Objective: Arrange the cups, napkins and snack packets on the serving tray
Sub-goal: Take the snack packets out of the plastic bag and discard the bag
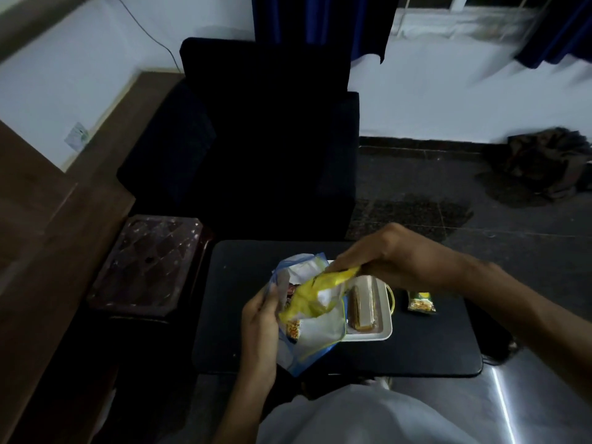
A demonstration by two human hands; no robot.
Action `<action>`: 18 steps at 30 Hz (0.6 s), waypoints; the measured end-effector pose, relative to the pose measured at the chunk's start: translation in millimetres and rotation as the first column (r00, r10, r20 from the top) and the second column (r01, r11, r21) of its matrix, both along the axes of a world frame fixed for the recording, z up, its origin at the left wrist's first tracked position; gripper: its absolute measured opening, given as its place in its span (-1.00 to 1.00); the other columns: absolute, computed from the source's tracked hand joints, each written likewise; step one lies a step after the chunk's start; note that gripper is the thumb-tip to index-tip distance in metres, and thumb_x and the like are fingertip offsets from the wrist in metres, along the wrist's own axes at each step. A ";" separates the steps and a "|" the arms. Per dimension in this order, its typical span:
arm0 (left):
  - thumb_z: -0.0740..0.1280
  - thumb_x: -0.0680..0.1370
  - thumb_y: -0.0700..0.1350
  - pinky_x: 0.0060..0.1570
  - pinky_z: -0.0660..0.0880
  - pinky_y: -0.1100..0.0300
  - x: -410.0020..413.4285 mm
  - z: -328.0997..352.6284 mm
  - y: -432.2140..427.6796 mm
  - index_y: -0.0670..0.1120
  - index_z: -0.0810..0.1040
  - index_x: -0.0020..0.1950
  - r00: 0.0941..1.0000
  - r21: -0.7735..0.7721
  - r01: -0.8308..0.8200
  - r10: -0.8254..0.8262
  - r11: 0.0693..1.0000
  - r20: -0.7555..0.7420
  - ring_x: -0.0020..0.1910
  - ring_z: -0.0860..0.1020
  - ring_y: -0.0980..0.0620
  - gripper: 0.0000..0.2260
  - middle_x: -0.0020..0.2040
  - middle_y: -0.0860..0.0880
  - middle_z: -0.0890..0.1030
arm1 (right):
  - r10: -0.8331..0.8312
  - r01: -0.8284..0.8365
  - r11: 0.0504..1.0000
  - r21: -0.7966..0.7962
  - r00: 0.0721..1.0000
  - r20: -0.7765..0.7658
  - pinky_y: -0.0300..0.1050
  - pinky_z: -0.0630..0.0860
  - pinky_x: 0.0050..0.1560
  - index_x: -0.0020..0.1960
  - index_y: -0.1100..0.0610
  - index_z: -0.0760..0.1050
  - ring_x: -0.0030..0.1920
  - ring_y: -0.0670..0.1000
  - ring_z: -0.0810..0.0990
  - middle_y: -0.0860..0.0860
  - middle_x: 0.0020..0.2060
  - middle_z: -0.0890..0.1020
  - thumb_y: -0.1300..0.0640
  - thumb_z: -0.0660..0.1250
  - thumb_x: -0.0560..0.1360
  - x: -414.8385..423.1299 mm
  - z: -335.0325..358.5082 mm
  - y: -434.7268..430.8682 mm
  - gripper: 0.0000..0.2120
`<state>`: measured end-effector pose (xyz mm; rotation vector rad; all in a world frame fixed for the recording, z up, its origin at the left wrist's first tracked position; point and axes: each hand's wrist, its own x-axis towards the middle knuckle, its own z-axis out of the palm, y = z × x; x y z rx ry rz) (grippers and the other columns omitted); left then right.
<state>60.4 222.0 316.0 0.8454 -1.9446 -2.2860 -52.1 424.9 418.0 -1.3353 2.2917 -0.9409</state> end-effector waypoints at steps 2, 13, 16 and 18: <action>0.21 0.67 -0.07 -0.10 0.58 0.18 -1.8 -2.3 -1.2 -0.12 0.71 0.06 0.999 -0.003 -0.006 0.006 1.000 0.039 -0.06 0.70 -0.07 -0.72 -0.11 -0.14 0.74 | -0.140 0.144 0.988 -0.063 0.988 0.058 -0.10 0.65 -0.07 0.15 0.09 0.67 0.01 -0.11 0.71 -0.04 0.00 0.74 0.14 0.37 0.56 0.5 0.1 21.1 -0.80; 0.20 0.56 0.01 0.21 0.55 0.24 1.9 11.8 42.8 -0.10 0.61 0.27 0.994 0.083 0.082 -0.087 0.993 0.061 0.22 0.64 0.12 -0.63 0.18 0.03 0.71 | -0.750 0.737 0.662 0.136 0.654 0.100 -0.48 0.45 -0.39 -0.23 -0.25 0.60 -0.38 -0.40 0.57 -0.34 -0.36 0.65 -0.12 0.30 0.50 2.4 -59.1 171.7 -0.83; 0.11 0.67 -0.13 0.02 0.54 0.32 -0.7 12.2 57.4 -0.15 0.59 0.18 0.984 0.115 0.112 -0.126 0.987 0.129 0.03 0.69 0.20 -0.71 0.02 0.04 0.73 | -0.801 0.761 0.568 0.313 0.599 -0.004 -0.36 0.41 -0.47 -0.33 0.00 0.52 -0.38 -0.23 0.60 -0.17 -0.47 0.59 0.10 0.37 0.55 -12.1 -114.4 220.7 -0.72; 0.03 0.71 -0.19 0.05 0.53 0.28 3.7 16.5 65.1 -0.25 0.55 0.19 0.977 0.122 0.152 -0.168 0.981 0.128 0.00 0.67 0.10 -0.68 0.04 -0.10 0.67 | -0.818 0.746 0.480 0.462 0.571 -0.071 -0.24 0.37 -0.43 -0.26 0.12 0.58 -0.34 -0.02 0.62 0.00 -0.39 0.62 0.17 0.33 0.57 -26.7 -160.5 252.4 -0.77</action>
